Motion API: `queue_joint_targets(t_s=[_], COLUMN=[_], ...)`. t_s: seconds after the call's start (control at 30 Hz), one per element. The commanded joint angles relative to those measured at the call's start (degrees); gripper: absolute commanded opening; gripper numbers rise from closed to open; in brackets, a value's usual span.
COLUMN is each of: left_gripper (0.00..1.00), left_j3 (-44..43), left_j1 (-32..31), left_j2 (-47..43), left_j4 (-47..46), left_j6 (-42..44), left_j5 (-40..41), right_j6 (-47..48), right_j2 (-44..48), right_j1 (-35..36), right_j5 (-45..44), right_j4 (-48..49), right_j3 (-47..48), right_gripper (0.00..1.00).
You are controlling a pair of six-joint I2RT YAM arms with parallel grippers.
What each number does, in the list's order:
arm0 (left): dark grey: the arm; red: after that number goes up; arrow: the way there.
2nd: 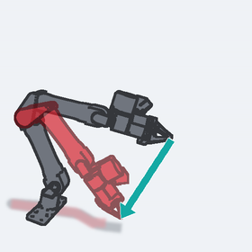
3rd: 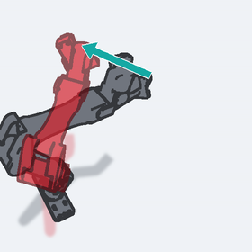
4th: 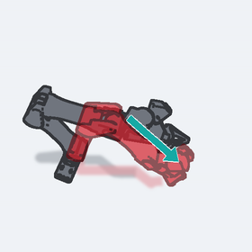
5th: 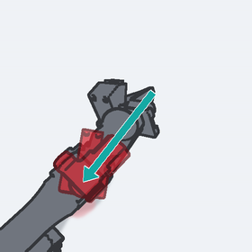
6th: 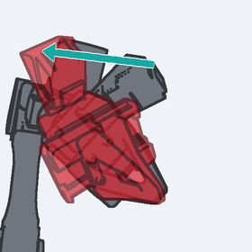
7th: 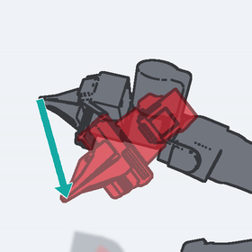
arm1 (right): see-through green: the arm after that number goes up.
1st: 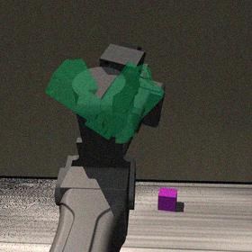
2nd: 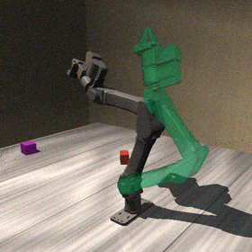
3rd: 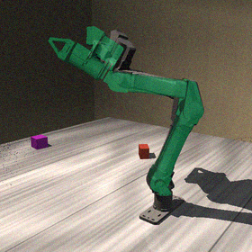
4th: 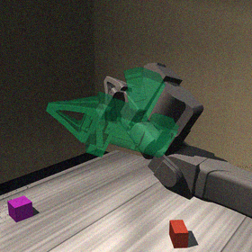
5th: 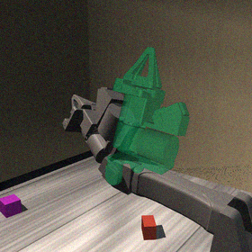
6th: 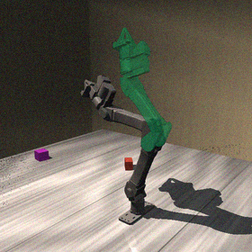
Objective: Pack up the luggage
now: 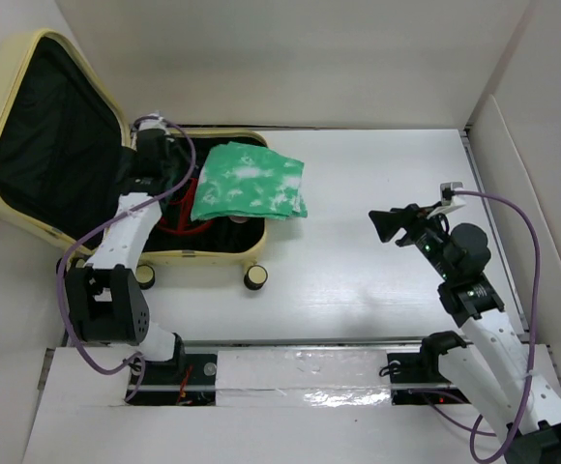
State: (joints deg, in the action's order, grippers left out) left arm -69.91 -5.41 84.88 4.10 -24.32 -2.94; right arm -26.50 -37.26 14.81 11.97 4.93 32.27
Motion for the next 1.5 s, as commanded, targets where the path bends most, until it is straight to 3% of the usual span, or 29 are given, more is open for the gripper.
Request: queue_joint_targets(t_s=[0.0, 0.23, 0.43, 0.47, 0.57, 0.63, 0.77, 1.03, 1.1, 1.23, 1.27, 1.3, 1.33, 1.47], left_gripper=[0.00, 0.00, 0.01, 0.24, 0.53, 0.60, 0.61, 0.58, 0.53, 0.27, 0.12, 0.05, 0.00, 0.00], left_j3=[0.5, 3.8, 7.5, 7.0, 5.2, 5.0, 2.6, 3.1, 4.0, 5.7, 6.1, 6.1, 6.0, 5.9], left_j1=[7.1, 14.8, 12.9, 10.0, 7.4, 7.4, 7.4, 8.0, 8.0, 8.0, 8.0, 8.0, 8.0, 8.0], left_j2=[-1.9, 0.1, 1.3, 2.2, 4.2, 5.6, 12.0, 15.4, 15.8, 15.3, 15.1, 14.8, 14.6, 11.8], left_j4=[-4.4, -5.1, -5.7, -5.2, -4.4, -5.1, -2.9, -7.1, -8.1, -12.2, -12.5, -12.6, -12.5, -12.4], left_j6=[2.8, 4.4, 4.2, 6.4, 7.8, 7.5, 8.2, 8.3, 7.7, 4.8, 4.3, 3.8, 3.8, 3.8], left_j5=[-2.3, 0.8, -5.7, -6.6, -11.3, -15.9, -18.0, -27.5, -29.7, -32.2, -32.6, -32.7, -32.8, -32.7], right_j6=[1.7, 2.1, 2.3, 2.4, 2.7, 3.0, 3.5, 4.0, 4.0, 4.0, 4.1, 4.2, 4.2, 4.3], right_j2=[0.2, 0.3, -0.3, -0.5, -1.5, -1.9, -1.9, -4.1, -4.4, -4.5, -4.6, -4.5, -4.4, -4.2], right_j1=[0.6, 0.6, 0.6, 0.6, 0.6, 0.6, 0.6, 0.6, 0.6, 0.6, 0.6, 0.6, 0.6, 0.6], right_j5=[0.0, -0.2, 0.5, 0.9, 2.5, 3.0, 3.4, 5.0, 4.9, 4.5, 4.5, 4.3, 4.2, 3.9], right_j4=[4.3, 5.4, 6.5, 6.5, 6.7, 6.7, 6.4, 7.1, 7.1, 7.2, 7.0, 7.0, 6.9, 6.8], right_j3=[0.2, -1.8, -2.6, -2.6, -2.5, -2.4, -2.3, -2.0, -1.9, -1.9, -1.9, -1.9, -1.9, -1.9], right_gripper=[0.78, 0.78, 0.78, 0.78, 0.78, 0.78, 0.78, 0.78, 0.78, 0.77, 0.77, 0.77, 0.77, 0.77])
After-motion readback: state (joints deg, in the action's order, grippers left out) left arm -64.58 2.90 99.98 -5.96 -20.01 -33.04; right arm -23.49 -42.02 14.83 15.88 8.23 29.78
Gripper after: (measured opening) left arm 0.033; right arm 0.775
